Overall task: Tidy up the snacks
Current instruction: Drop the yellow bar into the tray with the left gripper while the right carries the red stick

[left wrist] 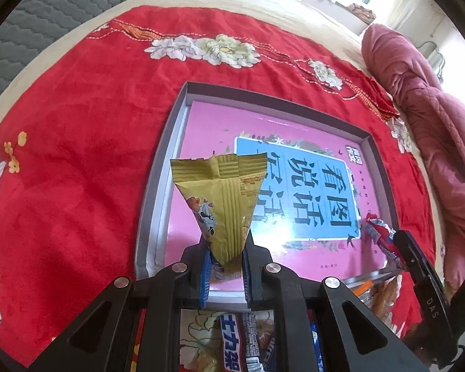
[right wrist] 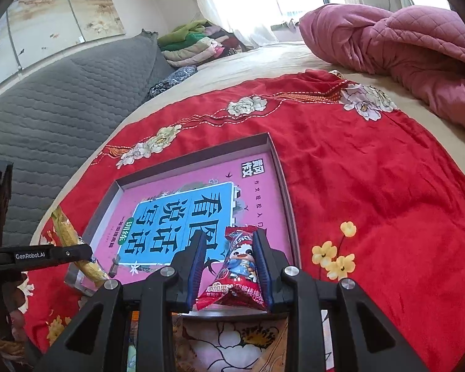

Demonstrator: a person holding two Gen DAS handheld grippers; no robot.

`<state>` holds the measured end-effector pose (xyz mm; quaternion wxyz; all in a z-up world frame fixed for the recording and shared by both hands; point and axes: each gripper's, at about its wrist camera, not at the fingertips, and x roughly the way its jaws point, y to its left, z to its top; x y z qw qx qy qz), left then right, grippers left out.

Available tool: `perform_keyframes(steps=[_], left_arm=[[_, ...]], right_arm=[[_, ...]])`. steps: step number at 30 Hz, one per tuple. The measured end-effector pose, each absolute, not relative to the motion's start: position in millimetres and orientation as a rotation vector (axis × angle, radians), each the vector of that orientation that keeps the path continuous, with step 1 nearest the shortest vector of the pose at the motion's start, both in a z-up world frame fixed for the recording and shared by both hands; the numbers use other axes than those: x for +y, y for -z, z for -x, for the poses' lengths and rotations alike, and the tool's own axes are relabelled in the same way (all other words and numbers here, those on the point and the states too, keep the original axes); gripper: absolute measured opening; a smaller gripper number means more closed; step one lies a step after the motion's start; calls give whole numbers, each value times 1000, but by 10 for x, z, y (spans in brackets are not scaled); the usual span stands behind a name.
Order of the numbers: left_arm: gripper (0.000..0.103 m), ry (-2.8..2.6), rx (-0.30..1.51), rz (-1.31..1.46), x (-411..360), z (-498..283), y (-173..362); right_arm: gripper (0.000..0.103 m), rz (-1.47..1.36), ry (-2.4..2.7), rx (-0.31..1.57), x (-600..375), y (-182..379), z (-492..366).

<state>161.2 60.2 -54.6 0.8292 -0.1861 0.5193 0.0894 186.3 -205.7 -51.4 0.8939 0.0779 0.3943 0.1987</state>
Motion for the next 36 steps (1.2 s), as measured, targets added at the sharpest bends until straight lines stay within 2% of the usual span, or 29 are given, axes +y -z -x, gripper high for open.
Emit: perform_keyframes(steps=[16, 36], left_arm=[[17, -196, 1158, 394, 616, -1811, 678], [17, -183, 1183, 409, 605, -1853, 824]], right_arm=[[32, -102, -409, 879, -1951, 731, -1932], [32, -132, -426, 900, -1973, 749, -1940]])
